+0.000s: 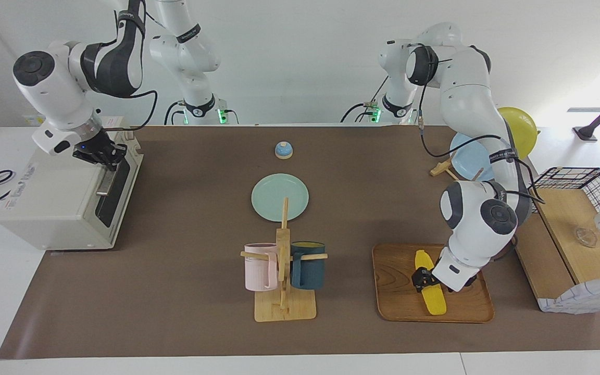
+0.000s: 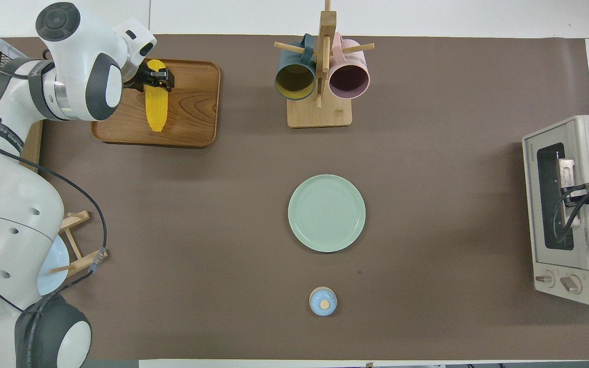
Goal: Put corn in oven
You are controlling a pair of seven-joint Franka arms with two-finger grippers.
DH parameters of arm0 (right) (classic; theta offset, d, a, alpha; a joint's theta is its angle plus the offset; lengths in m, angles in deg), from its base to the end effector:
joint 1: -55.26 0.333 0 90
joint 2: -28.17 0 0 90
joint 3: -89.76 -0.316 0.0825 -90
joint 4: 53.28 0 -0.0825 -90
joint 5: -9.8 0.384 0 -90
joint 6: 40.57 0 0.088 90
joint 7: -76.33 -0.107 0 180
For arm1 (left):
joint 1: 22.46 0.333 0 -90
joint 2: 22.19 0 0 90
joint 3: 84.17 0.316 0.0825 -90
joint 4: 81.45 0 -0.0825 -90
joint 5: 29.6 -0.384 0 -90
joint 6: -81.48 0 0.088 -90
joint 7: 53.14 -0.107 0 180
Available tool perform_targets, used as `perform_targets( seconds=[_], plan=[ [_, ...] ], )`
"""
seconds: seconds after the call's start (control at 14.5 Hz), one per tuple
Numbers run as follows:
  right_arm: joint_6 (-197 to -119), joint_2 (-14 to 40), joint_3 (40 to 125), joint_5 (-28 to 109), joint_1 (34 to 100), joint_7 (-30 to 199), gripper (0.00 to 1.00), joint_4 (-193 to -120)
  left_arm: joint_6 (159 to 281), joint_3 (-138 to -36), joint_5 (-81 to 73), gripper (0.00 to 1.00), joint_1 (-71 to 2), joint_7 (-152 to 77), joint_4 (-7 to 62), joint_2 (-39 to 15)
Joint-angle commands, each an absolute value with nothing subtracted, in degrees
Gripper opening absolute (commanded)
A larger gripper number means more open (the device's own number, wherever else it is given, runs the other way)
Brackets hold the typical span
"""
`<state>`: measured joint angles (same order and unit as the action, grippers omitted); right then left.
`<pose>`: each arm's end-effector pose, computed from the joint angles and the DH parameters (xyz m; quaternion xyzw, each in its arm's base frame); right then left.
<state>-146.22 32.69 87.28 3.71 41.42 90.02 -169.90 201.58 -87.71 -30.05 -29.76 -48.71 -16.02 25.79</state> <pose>0.5080 -0.1102 0.4707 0.9964 0.0373 -0.0662 0.0385 0.7639 -0.1308 0.3111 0.9970 -0.0461 0.0560 0.0265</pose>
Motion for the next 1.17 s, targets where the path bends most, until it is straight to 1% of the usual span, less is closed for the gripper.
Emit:
perform_targets(
  seconds=[0.0, 0.21, 0.41, 0.48, 0.62, 0.9, 0.97, 1.11],
  plan=[
    [-147.88, 32.83, 86.60, 3.03, 41.46, 89.16, 0.00, -172.28, 202.24, -87.59, -30.56, 0.00, -30.10, -48.92, -17.81, 27.12],
    [-147.97, 32.48, 86.51, 3.12, 43.56, 86.97, 0.00, -172.54, 200.40, -87.68, -29.34, 0.00, -29.84, -48.75, -17.90, 25.98],
    [-148.15, 32.13, 86.51, 3.30, 45.67, 83.80, 0.00, -172.81, 191.89, -87.59, -27.31, 0.00, -30.19, -48.31, -17.03, 19.84],
    [-149.19, 31.95, 86.51, 3.30, 45.68, 83.80, 0.00, -172.98, 190.30, -87.59, -27.40, 0.00, -30.45, -47.26, -15.28, 17.21],
    [-151.13, 31.60, 86.51, 3.30, 45.68, 83.80, 0.00, -174.21, 190.02, -87.77, -27.40, 0.00, -31.85, -43.31, -5.82, 8.35],
    [-152.10, 30.55, 86.42, 3.91, 45.76, 83.01, 0.00, -175.09, 190.28, -88.12, -24.68, 0.00, -35.36, -39.36, 10.62, -5.81],
    [-152.19, 30.20, 86.25, 4.52, 45.85, 81.88, 0.00, -175.09, 190.55, -88.12, -24.33, 0.00, -37.46, -36.82, 14.06, -8.54],
    [-154.03, 29.49, 86.25, 5.67, 49.26, 80.47, 0.00, -175.18, 192.82, -88.12, -23.18, 0.00, -42.56, -30.76, 18.90, -11.37]
  ],
)
